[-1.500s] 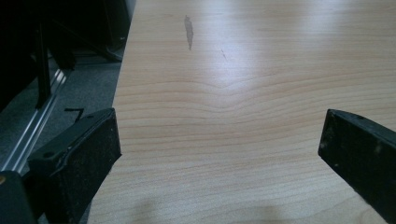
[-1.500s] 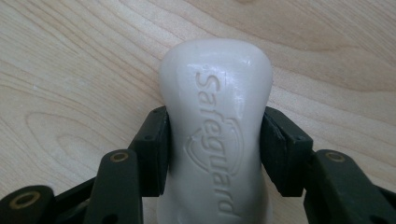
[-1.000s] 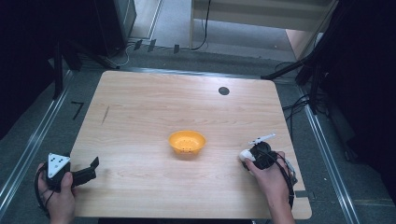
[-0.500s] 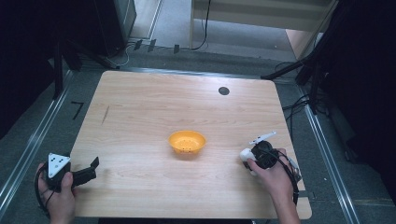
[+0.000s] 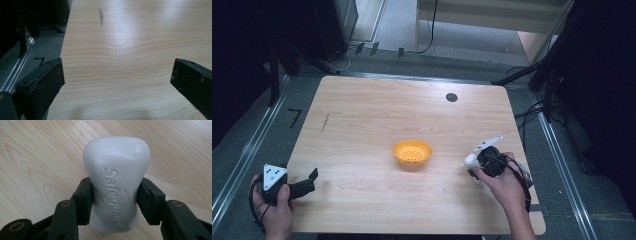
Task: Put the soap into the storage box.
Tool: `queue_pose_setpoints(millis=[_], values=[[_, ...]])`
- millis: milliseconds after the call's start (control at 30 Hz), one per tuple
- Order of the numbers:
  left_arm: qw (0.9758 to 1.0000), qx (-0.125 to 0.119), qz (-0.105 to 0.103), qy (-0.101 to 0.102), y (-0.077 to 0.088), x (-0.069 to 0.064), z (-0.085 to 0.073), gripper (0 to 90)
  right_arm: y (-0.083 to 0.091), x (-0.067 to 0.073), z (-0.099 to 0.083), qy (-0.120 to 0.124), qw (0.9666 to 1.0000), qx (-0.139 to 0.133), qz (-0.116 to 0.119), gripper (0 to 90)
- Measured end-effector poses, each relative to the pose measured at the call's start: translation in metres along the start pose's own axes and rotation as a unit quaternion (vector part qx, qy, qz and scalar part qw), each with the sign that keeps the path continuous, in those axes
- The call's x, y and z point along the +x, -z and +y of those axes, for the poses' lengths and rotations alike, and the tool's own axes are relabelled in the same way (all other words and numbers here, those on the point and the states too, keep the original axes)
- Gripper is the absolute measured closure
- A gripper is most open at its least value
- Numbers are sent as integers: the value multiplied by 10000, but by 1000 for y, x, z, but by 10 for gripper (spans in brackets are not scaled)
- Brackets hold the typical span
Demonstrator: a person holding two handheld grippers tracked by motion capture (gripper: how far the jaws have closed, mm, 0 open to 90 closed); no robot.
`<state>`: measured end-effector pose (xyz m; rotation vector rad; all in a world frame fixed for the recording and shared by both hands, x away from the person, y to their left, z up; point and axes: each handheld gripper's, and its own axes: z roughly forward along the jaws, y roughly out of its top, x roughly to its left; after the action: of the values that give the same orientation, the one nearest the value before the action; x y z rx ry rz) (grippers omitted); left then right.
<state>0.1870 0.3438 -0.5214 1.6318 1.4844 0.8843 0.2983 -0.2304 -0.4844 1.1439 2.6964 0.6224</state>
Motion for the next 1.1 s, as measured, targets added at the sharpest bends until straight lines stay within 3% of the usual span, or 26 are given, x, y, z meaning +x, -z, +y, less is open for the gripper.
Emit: queue_pose_setpoints(millis=[533,1100], values=[[10000,-2,3,6,0,0,0,0,6,10,26,463,9989,-47,-41,516],[10000,7,-6,12,0,0,0,0,1,27,64,1222,9925,-19,-40,515]])
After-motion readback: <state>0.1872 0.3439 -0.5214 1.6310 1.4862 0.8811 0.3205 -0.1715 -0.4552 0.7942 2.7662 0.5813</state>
